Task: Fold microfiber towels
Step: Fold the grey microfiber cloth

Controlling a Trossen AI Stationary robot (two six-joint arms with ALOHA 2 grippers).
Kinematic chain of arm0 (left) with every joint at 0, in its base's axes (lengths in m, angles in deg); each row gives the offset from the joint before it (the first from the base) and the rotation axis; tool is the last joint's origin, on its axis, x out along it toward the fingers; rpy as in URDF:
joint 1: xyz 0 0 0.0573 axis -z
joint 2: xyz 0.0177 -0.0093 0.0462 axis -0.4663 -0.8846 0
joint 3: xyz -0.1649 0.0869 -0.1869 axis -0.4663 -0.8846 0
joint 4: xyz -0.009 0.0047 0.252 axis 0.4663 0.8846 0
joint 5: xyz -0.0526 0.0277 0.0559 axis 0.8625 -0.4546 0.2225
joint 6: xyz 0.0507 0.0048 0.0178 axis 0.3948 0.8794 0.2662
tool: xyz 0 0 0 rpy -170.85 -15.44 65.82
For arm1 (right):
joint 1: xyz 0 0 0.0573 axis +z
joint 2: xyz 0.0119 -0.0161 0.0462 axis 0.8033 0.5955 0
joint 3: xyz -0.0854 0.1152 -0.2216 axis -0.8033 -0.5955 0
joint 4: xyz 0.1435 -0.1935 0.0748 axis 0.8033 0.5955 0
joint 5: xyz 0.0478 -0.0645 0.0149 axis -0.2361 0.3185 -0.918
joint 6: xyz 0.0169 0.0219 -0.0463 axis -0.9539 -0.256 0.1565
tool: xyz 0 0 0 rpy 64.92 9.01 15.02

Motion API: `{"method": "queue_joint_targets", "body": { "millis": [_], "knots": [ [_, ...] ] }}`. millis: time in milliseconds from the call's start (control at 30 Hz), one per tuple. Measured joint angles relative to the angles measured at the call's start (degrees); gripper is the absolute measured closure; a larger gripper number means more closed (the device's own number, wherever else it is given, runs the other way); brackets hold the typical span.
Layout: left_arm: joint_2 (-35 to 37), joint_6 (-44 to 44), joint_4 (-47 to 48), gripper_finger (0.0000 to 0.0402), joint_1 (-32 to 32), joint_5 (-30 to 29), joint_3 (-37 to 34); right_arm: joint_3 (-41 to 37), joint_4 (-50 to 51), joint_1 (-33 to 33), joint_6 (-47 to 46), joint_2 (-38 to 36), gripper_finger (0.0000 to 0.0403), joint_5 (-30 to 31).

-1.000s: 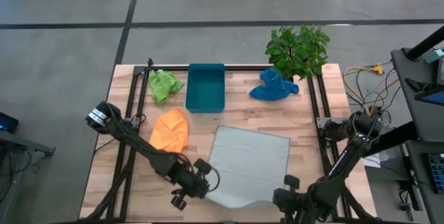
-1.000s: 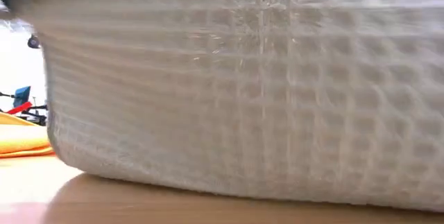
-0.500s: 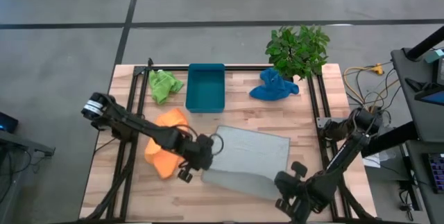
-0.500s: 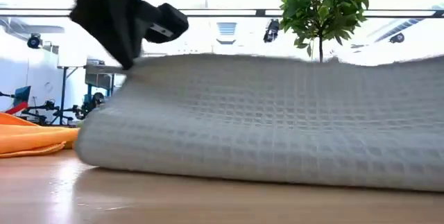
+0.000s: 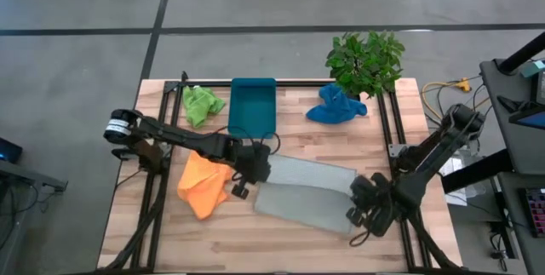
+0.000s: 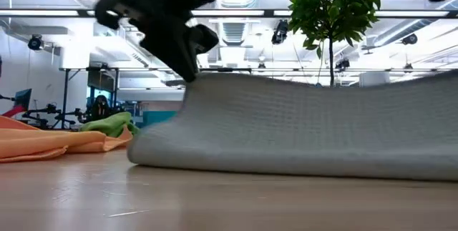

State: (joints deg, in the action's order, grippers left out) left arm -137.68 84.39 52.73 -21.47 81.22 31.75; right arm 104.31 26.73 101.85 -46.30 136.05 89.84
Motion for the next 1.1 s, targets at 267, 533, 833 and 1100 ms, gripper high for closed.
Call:
{"method": "queue_joint_targets", "body": {
  "millis": [267, 533, 833, 1100],
  "knots": [
    [0.0, 0.5, -4.2, 0.0401, -5.7, 0.2, -2.1, -7.3, -0.3, -5.2, 2.0, -8.4, 0.0394, -0.1],
    [-0.1, 0.6, -7.5, 0.0401, -8.3, 0.3, -5.7, -10.5, -6.6, -12.5, 10.2, -8.9, 0.0394, -1.5],
    [-0.1, 0.6, -11.2, 0.0401, -9.9, -0.1, -7.7, -12.6, -7.6, -18.7, 12.0, -7.5, 0.0394, -4.0],
    [-0.1, 0.6, -14.7, 0.0402, -12.1, -1.7, -7.7, -13.7, -7.5, -20.7, 10.5, -7.4, 0.0394, -4.7]
  ]
}}
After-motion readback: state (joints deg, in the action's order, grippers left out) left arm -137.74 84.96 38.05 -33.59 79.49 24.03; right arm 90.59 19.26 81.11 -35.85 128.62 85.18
